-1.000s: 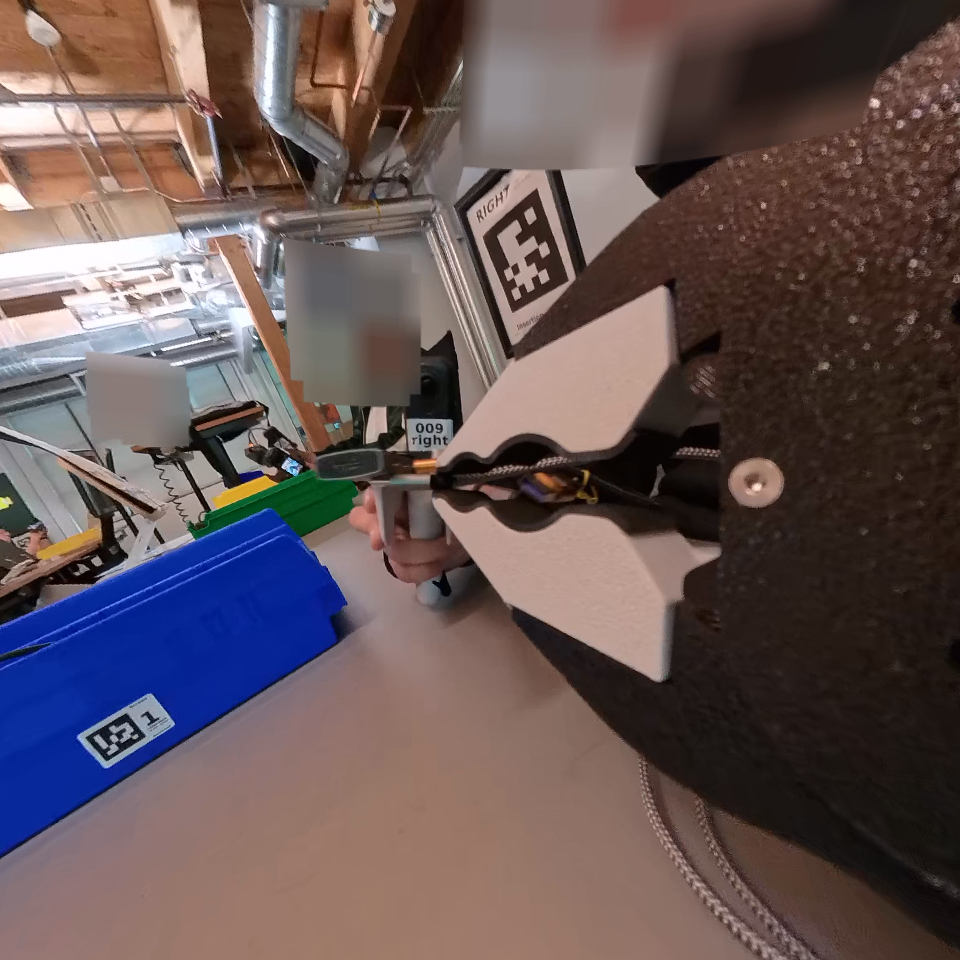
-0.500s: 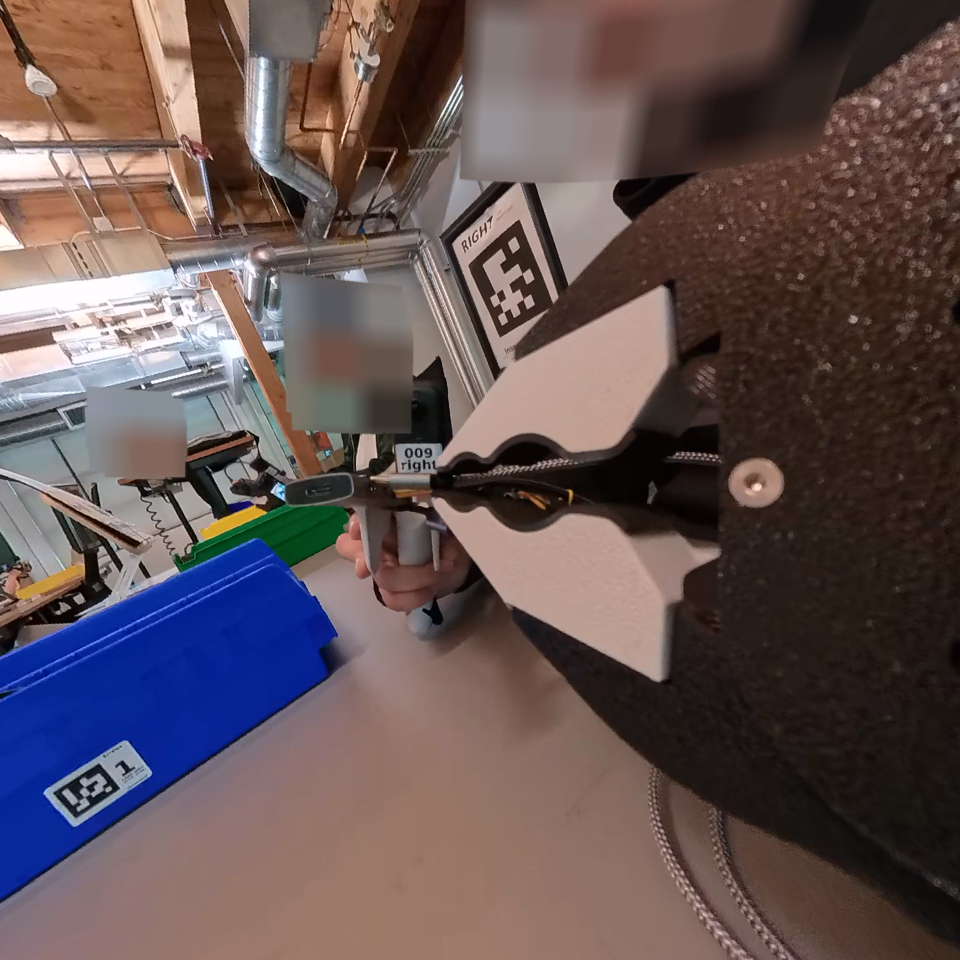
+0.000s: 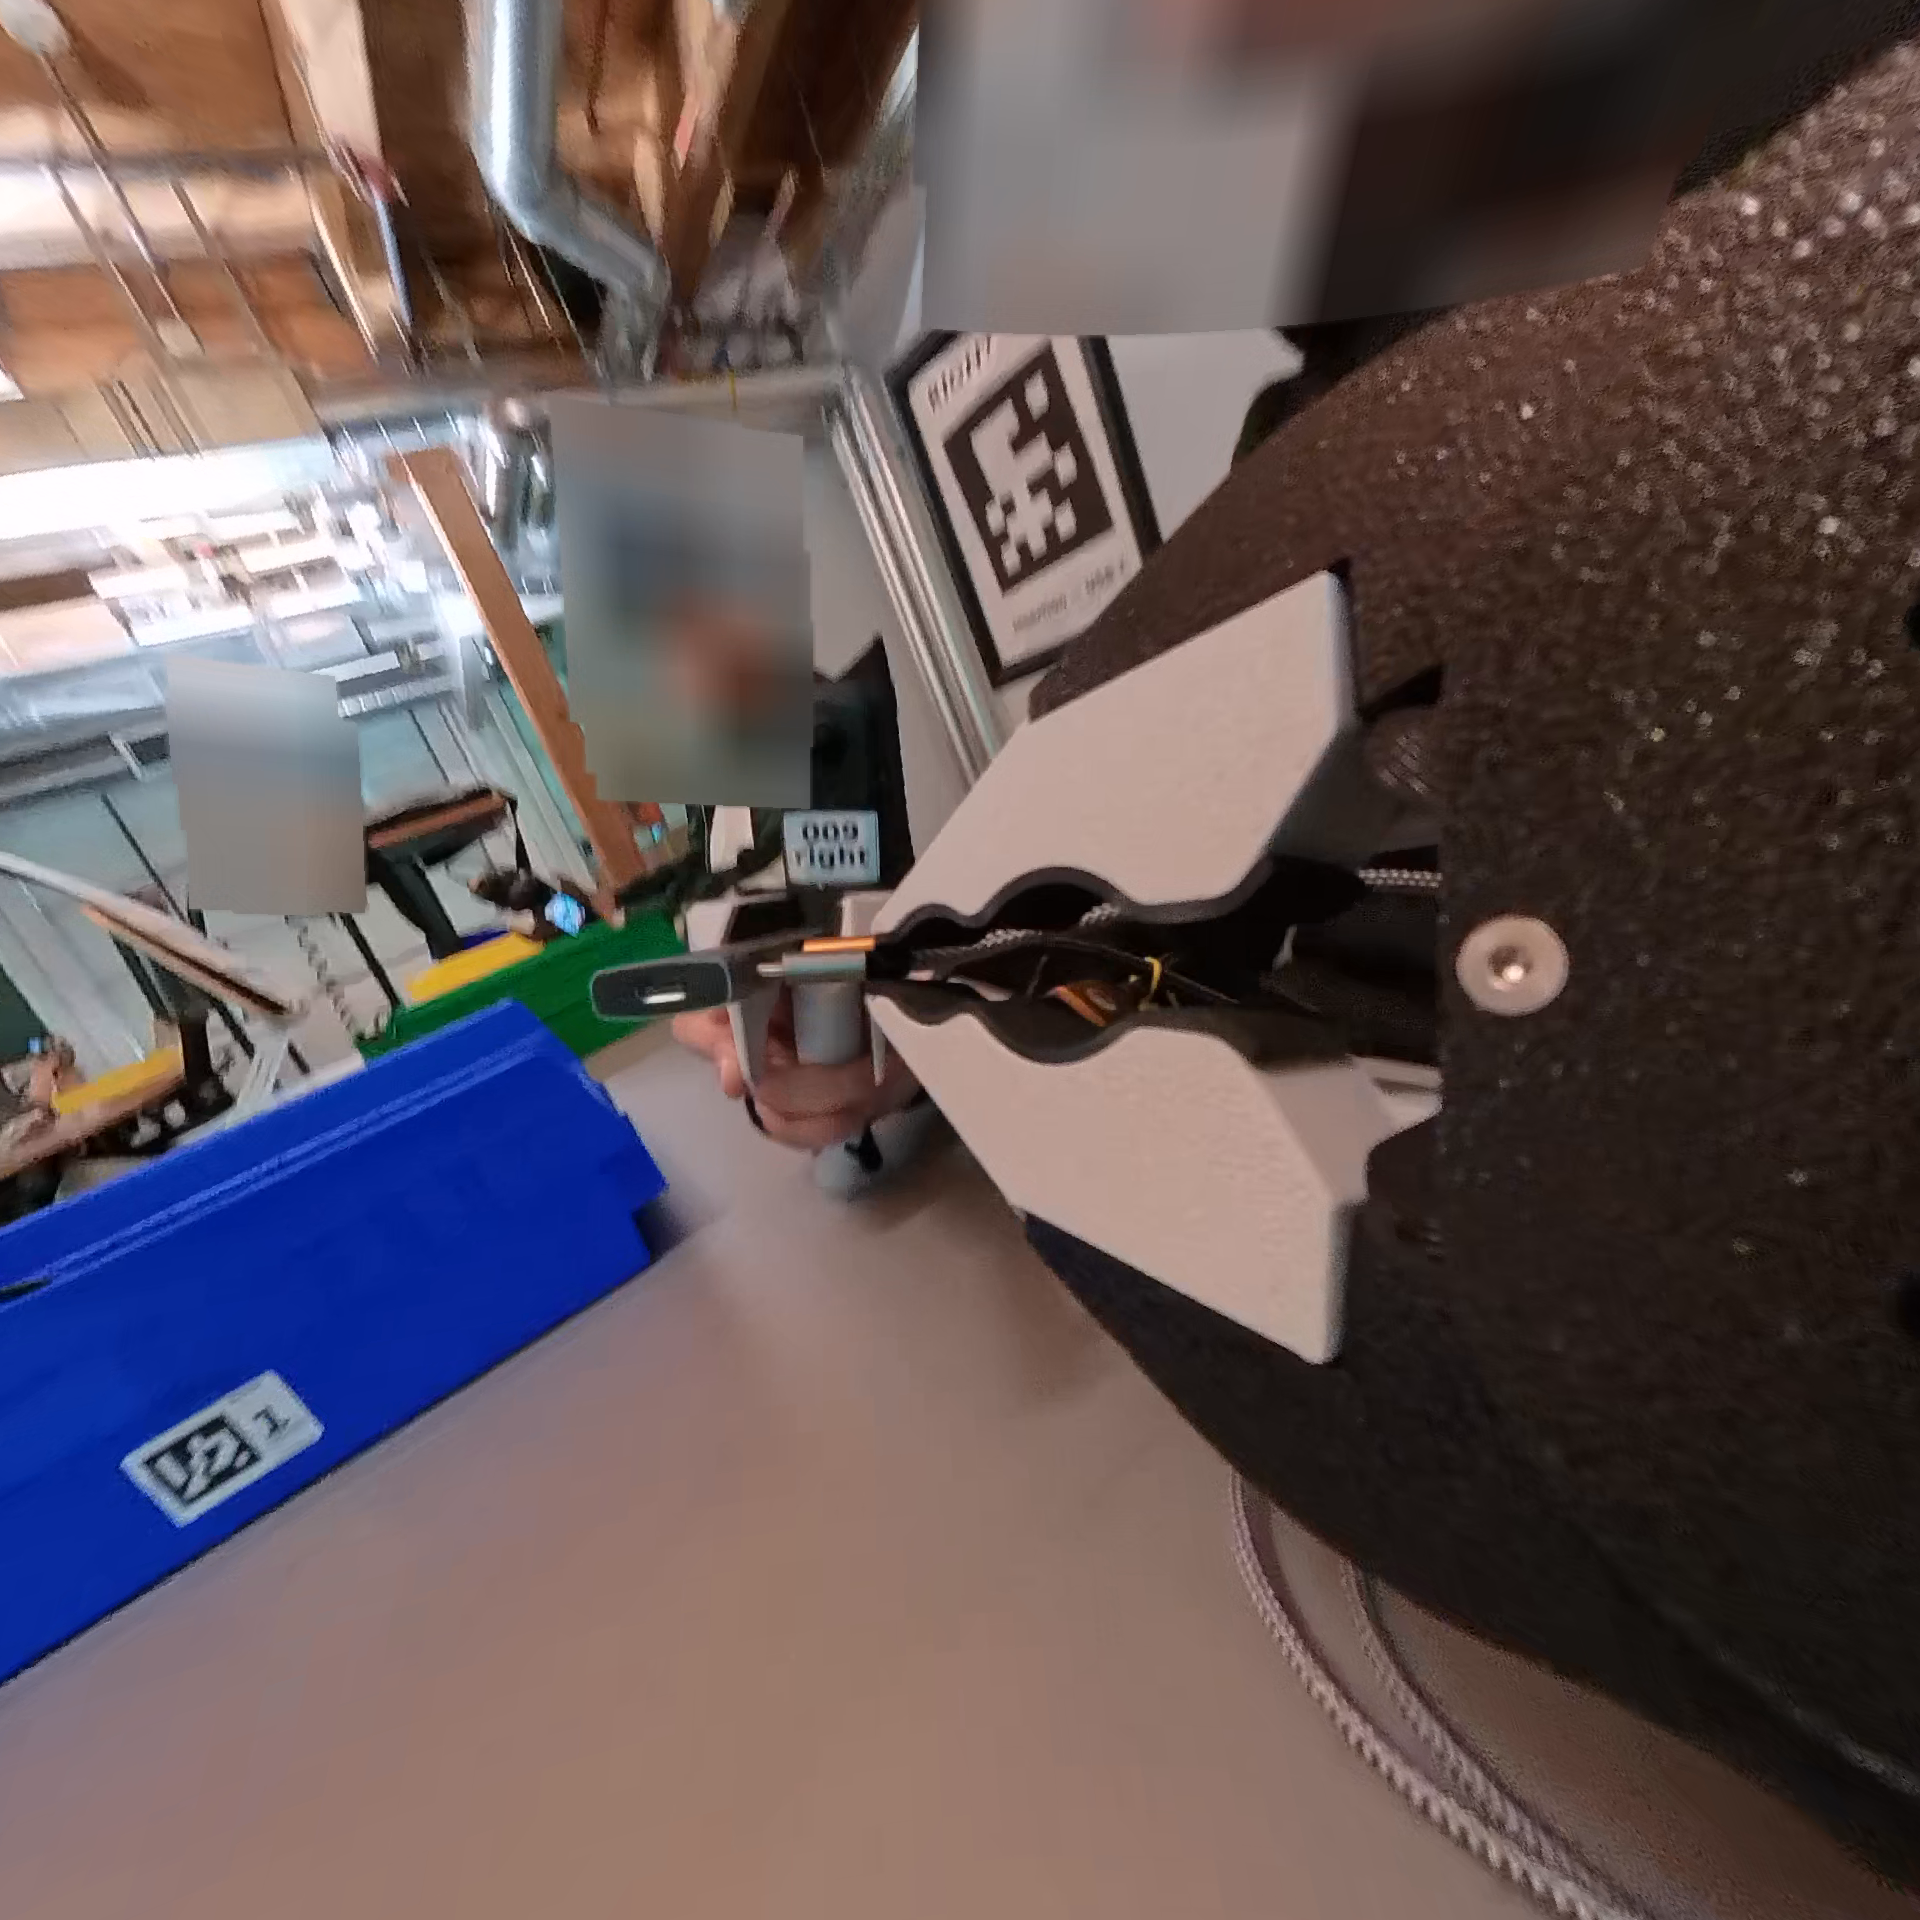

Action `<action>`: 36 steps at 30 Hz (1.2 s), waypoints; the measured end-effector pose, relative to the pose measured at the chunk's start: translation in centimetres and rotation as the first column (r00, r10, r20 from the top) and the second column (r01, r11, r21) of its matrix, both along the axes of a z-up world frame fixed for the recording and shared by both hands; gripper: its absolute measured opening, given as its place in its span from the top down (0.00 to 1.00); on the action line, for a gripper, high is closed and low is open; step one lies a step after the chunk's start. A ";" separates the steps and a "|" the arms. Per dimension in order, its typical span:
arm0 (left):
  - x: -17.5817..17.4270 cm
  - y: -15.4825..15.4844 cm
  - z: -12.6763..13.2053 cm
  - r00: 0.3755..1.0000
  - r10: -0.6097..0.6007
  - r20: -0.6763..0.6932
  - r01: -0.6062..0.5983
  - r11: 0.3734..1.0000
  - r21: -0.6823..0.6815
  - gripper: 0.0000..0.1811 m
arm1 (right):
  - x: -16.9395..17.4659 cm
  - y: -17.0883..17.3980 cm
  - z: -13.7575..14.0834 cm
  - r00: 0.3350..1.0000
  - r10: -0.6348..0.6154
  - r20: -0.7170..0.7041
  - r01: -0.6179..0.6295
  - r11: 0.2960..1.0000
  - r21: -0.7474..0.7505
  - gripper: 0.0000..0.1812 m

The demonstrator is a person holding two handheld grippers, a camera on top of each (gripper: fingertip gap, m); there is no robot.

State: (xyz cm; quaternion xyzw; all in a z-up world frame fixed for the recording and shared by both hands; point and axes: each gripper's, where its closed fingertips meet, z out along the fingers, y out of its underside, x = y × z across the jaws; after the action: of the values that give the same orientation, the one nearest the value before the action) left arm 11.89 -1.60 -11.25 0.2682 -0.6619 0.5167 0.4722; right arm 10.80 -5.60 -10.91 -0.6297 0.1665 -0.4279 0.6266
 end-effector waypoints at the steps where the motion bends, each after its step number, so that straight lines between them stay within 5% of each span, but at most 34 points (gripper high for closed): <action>1: 0.2 -0.2 -0.3 0.999 0.018 0.049 -0.019 1.000 0.022 0.99 | 0.2 -0.1 -0.1 1.000 -0.005 -0.022 0.006 1.000 0.019 0.87; 9: 1.1 -1.5 1.3 0.965 0.139 0.223 -0.139 0.990 -0.018 0.98 | 0.5 -1.0 0.7 0.998 -0.020 -0.066 0.029 0.989 0.147 0.86; 14: 2.2 -2.0 0.9 0.872 0.218 0.437 -0.251 0.968 0.017 0.99 | 1.3 -1.8 0.5 0.991 -0.093 -0.097 0.106 0.984 0.144 1.00; 17: 2.0 -2.5 0.4 0.889 0.211 0.406 -0.253 0.966 0.053 0.99 | 1.2 -0.9 0.1 0.994 -0.081 -0.071 0.086 0.993 0.083 1.00; 20: 2.2 -2.8 0.5 0.924 0.234 0.304 -0.257 0.966 0.038 0.99 | 1.5 -2.2 0.7 0.970 -0.226 0.088 0.224 0.974 0.032 0.76; 24: 2.4 -2.5 1.6 0.953 0.256 0.159 -0.255 0.967 -0.027 0.99 | 2.0 -1.7 -0.1 0.965 -0.249 0.077 0.253 0.966 -0.046 0.65; 33: 0.4 -2.8 3.1 0.983 0.184 0.011 -0.182 0.979 -0.094 0.99 | 1.9 -1.9 0.2 0.948 -0.295 0.117 0.305 0.949 -0.084 0.86; 36: 0.9 -2.8 3.0 0.977 0.210 0.021 -0.208 0.975 -0.082 0.99 | 1.7 -1.9 0.7 0.935 -0.320 0.154 0.335 0.939 -0.079 0.85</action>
State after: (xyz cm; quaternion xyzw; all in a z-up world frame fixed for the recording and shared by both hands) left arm 12.81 -4.38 -8.24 0.3096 -0.6158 0.5935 0.4156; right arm 12.53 -7.46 -10.21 -0.5936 0.2026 -0.5773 0.5228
